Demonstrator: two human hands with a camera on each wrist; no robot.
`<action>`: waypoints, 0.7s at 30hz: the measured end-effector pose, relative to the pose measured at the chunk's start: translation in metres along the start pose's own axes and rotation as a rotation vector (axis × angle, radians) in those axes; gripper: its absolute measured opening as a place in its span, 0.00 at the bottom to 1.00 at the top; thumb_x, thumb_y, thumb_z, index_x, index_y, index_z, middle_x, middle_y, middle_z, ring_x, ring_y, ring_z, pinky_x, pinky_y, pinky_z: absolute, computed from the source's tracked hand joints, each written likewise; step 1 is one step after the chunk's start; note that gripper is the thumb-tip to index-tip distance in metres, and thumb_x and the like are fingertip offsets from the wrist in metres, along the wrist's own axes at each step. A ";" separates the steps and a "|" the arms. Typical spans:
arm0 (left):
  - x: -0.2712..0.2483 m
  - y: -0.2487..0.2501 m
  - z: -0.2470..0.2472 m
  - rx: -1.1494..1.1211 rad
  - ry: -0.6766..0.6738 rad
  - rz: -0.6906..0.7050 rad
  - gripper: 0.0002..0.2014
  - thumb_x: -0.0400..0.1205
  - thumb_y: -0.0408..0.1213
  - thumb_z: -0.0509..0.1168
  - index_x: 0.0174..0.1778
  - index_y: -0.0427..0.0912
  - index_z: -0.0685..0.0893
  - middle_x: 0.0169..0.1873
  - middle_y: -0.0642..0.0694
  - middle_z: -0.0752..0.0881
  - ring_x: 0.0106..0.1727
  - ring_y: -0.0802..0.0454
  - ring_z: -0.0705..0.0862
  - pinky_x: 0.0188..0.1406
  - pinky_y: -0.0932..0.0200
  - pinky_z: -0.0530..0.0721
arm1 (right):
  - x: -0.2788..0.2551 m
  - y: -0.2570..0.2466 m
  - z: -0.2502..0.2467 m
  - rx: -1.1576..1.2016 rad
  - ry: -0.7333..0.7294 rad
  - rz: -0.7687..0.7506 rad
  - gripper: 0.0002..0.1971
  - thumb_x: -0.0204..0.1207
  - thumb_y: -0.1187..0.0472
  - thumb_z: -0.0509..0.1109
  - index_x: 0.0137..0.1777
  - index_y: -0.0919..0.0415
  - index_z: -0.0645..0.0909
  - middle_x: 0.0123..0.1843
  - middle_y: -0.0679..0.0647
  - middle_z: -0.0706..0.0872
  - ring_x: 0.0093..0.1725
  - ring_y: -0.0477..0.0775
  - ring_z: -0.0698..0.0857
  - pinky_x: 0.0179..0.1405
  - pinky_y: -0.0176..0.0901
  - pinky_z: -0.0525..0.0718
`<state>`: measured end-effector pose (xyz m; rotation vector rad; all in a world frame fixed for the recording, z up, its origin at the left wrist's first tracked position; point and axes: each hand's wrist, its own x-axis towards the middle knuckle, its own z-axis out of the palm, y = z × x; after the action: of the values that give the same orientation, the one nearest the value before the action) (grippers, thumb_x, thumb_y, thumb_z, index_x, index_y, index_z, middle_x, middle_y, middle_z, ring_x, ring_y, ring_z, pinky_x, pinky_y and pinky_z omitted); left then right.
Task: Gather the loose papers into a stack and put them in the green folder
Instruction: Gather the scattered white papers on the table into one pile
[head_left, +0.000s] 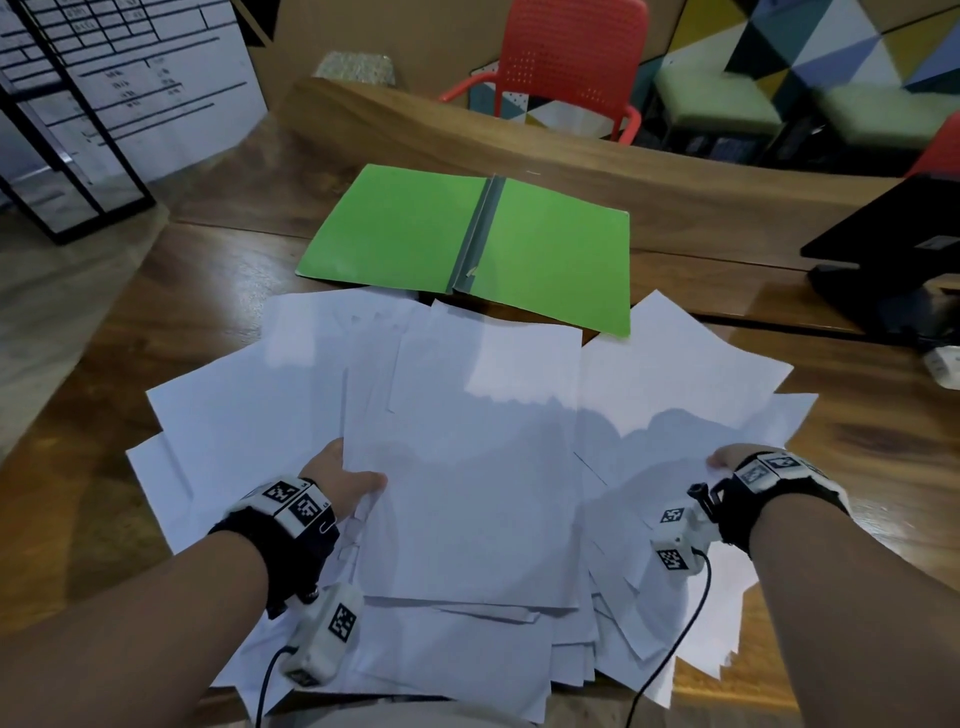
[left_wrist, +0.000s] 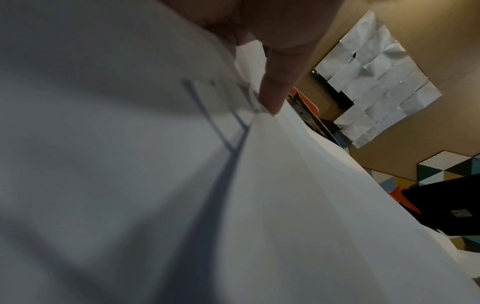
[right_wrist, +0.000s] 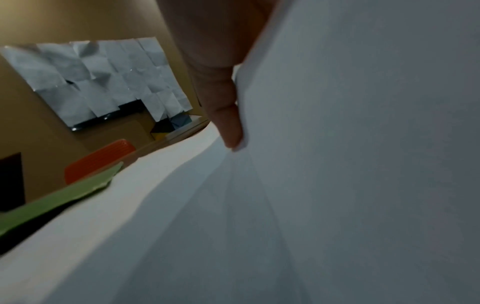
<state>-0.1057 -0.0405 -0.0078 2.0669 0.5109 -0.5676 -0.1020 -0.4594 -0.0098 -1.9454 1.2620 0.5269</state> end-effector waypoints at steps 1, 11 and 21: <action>0.000 0.000 0.000 0.001 -0.001 -0.002 0.24 0.76 0.29 0.68 0.68 0.33 0.72 0.65 0.35 0.81 0.65 0.39 0.79 0.53 0.60 0.72 | 0.005 -0.001 -0.003 -0.059 -0.022 -0.018 0.27 0.78 0.67 0.64 0.77 0.68 0.65 0.80 0.61 0.67 0.77 0.64 0.68 0.30 0.36 0.64; 0.010 -0.009 -0.001 0.015 -0.019 0.015 0.24 0.75 0.32 0.69 0.67 0.35 0.74 0.62 0.37 0.83 0.52 0.48 0.78 0.52 0.58 0.75 | 0.029 0.024 -0.020 -0.110 -0.050 -0.036 0.37 0.54 0.39 0.74 0.63 0.58 0.78 0.60 0.66 0.83 0.58 0.68 0.84 0.65 0.57 0.78; 0.008 -0.008 0.000 0.023 -0.009 0.015 0.23 0.75 0.31 0.69 0.67 0.35 0.74 0.63 0.36 0.82 0.56 0.44 0.80 0.53 0.58 0.74 | -0.001 0.012 -0.012 -0.360 0.125 -0.053 0.20 0.76 0.57 0.65 0.64 0.68 0.79 0.66 0.67 0.81 0.59 0.64 0.82 0.45 0.43 0.77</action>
<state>-0.1030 -0.0351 -0.0175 2.0874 0.4861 -0.5759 -0.1138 -0.4705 -0.0057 -2.3354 1.2544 0.6495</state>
